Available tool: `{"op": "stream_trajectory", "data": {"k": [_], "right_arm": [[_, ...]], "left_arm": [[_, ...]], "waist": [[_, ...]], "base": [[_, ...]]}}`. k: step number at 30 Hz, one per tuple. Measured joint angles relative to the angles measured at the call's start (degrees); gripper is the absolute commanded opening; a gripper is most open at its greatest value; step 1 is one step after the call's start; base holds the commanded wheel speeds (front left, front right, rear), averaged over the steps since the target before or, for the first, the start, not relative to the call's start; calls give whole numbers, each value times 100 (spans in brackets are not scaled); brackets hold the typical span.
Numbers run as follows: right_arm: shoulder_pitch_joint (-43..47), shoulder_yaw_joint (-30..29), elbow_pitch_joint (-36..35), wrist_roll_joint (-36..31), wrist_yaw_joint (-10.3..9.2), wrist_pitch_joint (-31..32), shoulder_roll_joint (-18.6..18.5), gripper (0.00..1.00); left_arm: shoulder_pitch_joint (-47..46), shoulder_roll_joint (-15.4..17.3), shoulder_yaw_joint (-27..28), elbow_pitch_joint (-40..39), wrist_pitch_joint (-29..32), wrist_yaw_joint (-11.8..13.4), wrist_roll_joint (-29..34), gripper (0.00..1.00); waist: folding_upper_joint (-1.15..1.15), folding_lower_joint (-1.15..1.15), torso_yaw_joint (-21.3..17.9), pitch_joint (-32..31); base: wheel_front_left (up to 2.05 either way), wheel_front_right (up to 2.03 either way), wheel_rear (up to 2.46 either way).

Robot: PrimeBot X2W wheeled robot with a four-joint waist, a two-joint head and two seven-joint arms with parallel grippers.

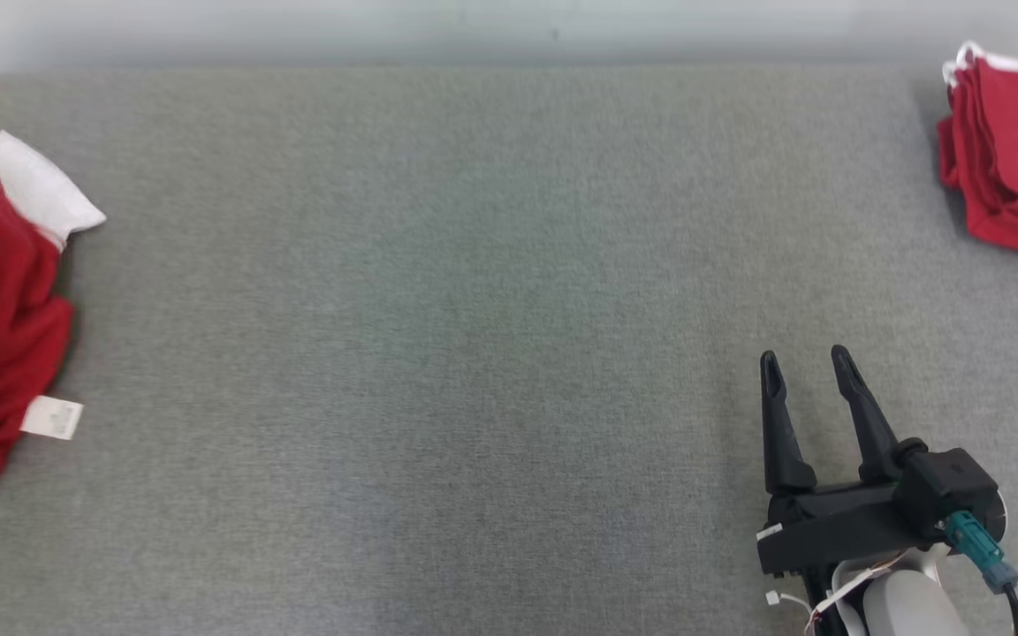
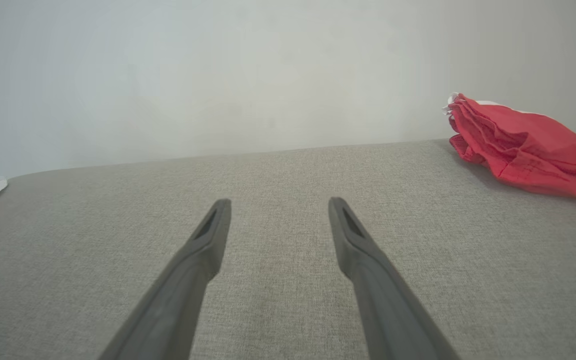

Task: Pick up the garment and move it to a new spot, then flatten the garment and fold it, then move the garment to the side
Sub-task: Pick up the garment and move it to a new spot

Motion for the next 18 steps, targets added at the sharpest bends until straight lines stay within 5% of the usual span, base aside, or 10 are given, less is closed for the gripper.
{"op": "stream_trajectory", "data": {"k": [10,18], "right_arm": [[218,20,51,116,0,0,1,100],[350,34,96,318,0,0,1,100]], "left_arm": [[-377,-171,-468,-1302,-282,-29,21,0],[-457,-426,-806,-2797,196,10,-46,0]], "waist": [[0,0,91,-514],[0,0,-211,-716]], "base": [[0,0,0],[0,0,0]]}}
